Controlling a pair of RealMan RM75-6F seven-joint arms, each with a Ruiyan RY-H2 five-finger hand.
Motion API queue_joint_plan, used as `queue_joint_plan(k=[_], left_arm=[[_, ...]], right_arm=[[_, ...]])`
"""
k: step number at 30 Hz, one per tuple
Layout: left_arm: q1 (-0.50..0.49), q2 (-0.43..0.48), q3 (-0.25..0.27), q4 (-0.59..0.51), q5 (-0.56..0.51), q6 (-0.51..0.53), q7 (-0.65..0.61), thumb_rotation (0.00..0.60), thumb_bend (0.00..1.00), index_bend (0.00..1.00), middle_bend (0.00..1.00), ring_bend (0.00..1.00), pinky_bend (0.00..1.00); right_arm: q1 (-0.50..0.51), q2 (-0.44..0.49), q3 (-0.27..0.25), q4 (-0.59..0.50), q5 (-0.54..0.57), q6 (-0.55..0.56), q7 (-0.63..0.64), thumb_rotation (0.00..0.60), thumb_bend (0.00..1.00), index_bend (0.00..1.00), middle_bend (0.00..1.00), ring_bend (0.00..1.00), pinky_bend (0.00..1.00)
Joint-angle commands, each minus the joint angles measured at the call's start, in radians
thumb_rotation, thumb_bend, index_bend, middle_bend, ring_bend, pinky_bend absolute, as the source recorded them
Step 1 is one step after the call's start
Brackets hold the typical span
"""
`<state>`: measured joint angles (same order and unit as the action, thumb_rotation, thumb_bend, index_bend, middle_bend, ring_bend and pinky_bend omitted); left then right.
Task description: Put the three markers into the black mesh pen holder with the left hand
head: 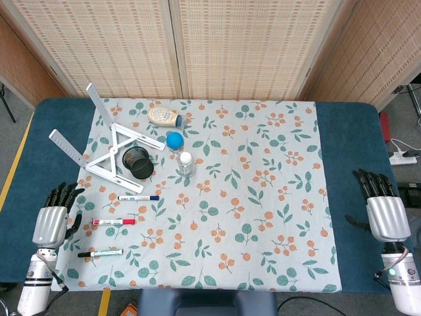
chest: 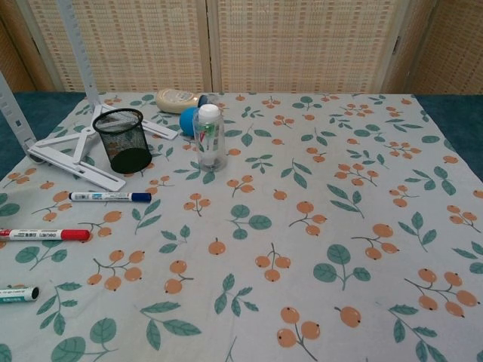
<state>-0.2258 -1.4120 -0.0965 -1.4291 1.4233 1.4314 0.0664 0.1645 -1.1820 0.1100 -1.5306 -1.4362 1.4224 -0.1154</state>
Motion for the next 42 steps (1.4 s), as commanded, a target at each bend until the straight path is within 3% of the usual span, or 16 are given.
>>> queue_joint_plan(k=[1,6,9,15,21,30,42], left_arm=[[0.074,0.048,0.094,-0.162,0.088,0.092,0.13,0.6,0.38,0.23,0.15,0.0,0.1],[0.18,0.005,0.195,-0.287,0.131,0.174,0.264,0.6,0.39,0.25,0.23,0.04,0.11],[0.214,-0.047,0.224,-0.299,0.152,0.193,0.276,0.6,0.39,0.28,0.25,0.06,0.11],[0.247,-0.197,0.211,-0.21,0.189,0.214,0.365,0.6,0.39,0.31,0.29,0.08,0.12],[0.231,-0.299,0.168,-0.131,0.158,0.158,0.377,0.6,0.39,0.31,0.3,0.08,0.12],[0.226,-0.376,0.127,-0.047,0.083,0.103,0.368,0.6,0.38,0.33,0.34,0.1,0.13],[0.257,-0.441,0.11,0.042,0.04,0.126,0.368,0.6,0.38,0.34,0.36,0.11,0.14]], right_arm=[[0.001,0.002,-0.001,0.002,0.0,-0.005,0.009,0.6,0.03,0.1,0.07,0.09,0.1],[0.001,0.006,0.002,0.006,0.005,-0.008,0.029,0.6,0.03,0.1,0.07,0.09,0.1],[0.001,0.008,0.002,0.008,0.004,-0.009,0.038,0.6,0.03,0.1,0.07,0.09,0.1],[0.005,0.012,-0.003,0.011,-0.001,-0.02,0.06,0.6,0.03,0.1,0.07,0.09,0.1],[0.007,0.01,-0.01,0.014,-0.018,-0.02,0.067,0.6,0.03,0.1,0.07,0.1,0.1],[0.005,0.012,-0.005,0.013,-0.013,-0.013,0.07,0.6,0.03,0.1,0.07,0.1,0.1],[0.009,0.01,-0.006,0.02,-0.008,-0.025,0.073,0.6,0.03,0.1,0.07,0.1,0.1]])
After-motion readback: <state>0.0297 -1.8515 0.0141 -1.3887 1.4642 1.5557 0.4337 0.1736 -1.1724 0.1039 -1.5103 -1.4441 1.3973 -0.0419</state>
